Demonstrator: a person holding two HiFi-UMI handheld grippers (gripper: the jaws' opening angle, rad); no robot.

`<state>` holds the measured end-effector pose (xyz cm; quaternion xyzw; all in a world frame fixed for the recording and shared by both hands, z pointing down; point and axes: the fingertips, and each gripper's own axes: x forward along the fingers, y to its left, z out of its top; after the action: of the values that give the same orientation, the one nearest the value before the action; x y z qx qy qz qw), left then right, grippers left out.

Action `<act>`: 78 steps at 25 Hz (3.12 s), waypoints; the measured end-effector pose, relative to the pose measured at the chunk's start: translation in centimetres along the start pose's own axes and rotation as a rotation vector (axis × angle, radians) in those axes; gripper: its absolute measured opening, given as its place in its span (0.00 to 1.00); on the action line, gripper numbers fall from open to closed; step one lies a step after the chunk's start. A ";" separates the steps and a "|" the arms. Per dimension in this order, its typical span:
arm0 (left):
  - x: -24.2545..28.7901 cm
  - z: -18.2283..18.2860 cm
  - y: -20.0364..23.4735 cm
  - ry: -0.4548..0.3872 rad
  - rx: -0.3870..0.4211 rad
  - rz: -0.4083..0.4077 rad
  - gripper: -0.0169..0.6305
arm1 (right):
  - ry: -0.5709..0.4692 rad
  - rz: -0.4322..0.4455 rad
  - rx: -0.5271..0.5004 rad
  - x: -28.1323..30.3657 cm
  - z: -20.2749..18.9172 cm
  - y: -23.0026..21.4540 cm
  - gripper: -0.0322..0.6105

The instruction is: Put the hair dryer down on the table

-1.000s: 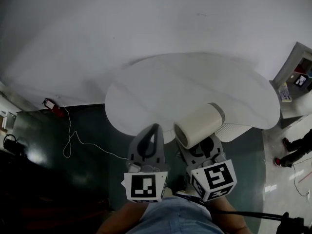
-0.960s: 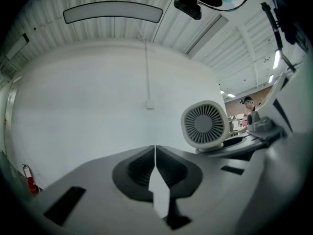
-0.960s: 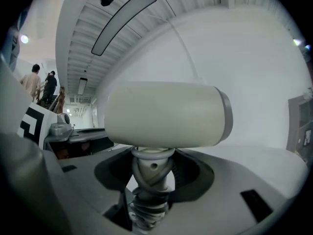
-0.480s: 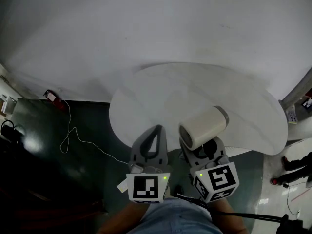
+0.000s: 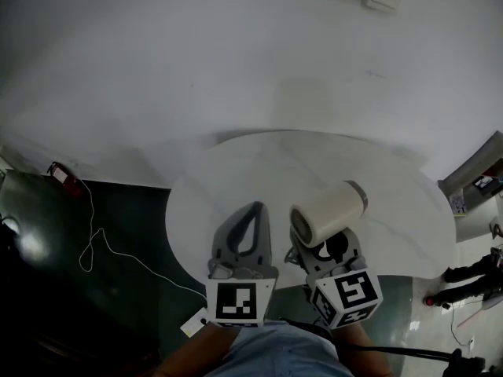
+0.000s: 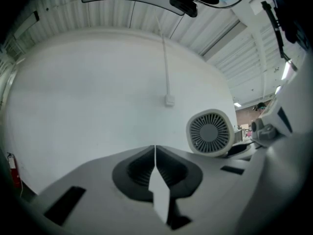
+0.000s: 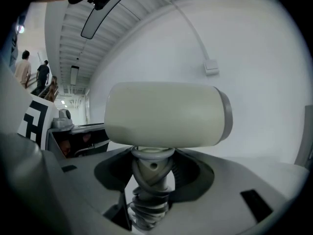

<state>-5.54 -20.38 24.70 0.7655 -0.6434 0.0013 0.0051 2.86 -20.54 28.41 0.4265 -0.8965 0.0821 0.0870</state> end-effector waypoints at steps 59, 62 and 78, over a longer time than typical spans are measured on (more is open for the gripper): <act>20.5 -14.5 0.1 0.339 -0.020 -0.070 0.05 | 0.291 -0.009 0.173 16.7 -10.5 -14.9 0.39; 20.7 -15.2 0.5 0.359 -0.023 -0.063 0.05 | 0.310 -0.008 0.176 17.3 -11.0 -15.2 0.39; 22.3 -18.9 3.0 0.420 -0.123 -0.005 0.05 | 0.441 0.007 0.196 20.7 -14.4 -15.2 0.39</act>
<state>-4.57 -42.68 43.83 0.7482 -0.6253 0.1216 0.1855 3.09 -42.38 48.14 0.4014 -0.8452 0.2600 0.2385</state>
